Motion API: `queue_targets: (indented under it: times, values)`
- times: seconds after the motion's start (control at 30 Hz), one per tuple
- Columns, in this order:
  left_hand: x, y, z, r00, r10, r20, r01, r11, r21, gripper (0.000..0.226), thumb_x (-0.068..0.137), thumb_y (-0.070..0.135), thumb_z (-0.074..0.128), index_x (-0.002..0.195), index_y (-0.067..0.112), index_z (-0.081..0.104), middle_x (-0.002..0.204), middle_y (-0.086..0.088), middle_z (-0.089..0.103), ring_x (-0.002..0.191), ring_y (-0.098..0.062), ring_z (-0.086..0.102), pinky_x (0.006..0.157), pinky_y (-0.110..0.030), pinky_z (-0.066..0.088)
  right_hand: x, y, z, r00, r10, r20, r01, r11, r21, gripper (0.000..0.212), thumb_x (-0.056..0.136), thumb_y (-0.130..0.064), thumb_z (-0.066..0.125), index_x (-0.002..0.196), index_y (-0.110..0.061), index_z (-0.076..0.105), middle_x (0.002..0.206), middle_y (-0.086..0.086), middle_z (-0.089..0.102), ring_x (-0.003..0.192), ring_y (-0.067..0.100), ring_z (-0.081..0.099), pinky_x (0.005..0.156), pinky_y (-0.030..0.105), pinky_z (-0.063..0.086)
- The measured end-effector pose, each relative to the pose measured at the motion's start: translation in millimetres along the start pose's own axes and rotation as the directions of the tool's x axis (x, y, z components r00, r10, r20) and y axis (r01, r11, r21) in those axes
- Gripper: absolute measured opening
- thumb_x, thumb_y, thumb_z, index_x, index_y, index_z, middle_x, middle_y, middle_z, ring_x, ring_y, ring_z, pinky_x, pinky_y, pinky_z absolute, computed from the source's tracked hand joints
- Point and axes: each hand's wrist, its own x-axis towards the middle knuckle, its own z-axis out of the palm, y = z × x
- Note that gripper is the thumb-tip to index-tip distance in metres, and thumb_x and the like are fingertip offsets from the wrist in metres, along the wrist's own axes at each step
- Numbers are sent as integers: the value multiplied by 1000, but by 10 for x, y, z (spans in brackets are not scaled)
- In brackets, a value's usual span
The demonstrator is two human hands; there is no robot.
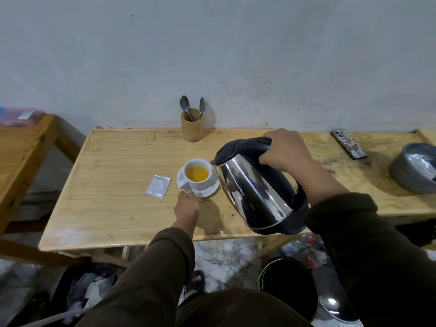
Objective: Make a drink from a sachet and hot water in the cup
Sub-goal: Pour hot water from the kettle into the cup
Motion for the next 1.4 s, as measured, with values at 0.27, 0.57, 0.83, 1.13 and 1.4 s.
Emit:
queue_targets:
  times: [0.27, 0.57, 0.83, 1.13, 1.4]
  values:
    - [-193, -91, 269, 988, 103, 119, -128, 966, 227, 61, 97, 33, 33, 150, 14, 10, 139, -29, 45, 129, -48, 40, 107, -57, 33, -455, 531, 108, 954, 199, -223, -101, 917, 387, 18, 69, -11, 66, 85, -17, 63, 75, 2, 60, 71, 22, 56, 49, 20, 34]
    - [-239, -112, 417, 982, 143, 121, -174, 933, 316, 67, 96, 30, 39, 150, 14, 3, 153, -18, 29, 138, -43, 25, 113, -55, 26, -895, 937, 365, 778, 530, -338, -192, 712, 676, 16, 75, -9, 61, 79, -24, 55, 64, -12, 52, 68, 17, 53, 65, 24, 39]
    - [-215, -164, 465, 974, 141, 178, -190, 936, 298, 74, 95, 31, 40, 151, 15, -7, 160, -14, 11, 146, -41, 4, 117, -59, 13, -1083, 1136, 595, 647, 677, -350, -227, 610, 759, 23, 74, -11, 63, 95, -19, 64, 74, -3, 59, 71, 19, 54, 66, 25, 42]
    - [-257, -116, 456, 979, 43, 200, -72, 987, 143, 83, 89, 48, 33, 151, 14, -10, 161, -17, 2, 149, -36, -2, 122, -50, 5, -1095, 1131, 749, 643, 697, -319, -187, 547, 816, 27, 77, -7, 63, 102, -17, 63, 79, -3, 58, 74, 17, 53, 69, 24, 41]
    - [-213, -126, 421, 981, 71, 183, -112, 968, 226, 68, 99, 35, 30, 152, 14, -6, 159, -22, 8, 147, -40, 6, 122, -44, 9, -1164, 1107, 892, 652, 679, -337, -204, 585, 785, 26, 77, -7, 64, 101, -15, 60, 79, -2, 58, 74, 18, 53, 68, 23, 38]
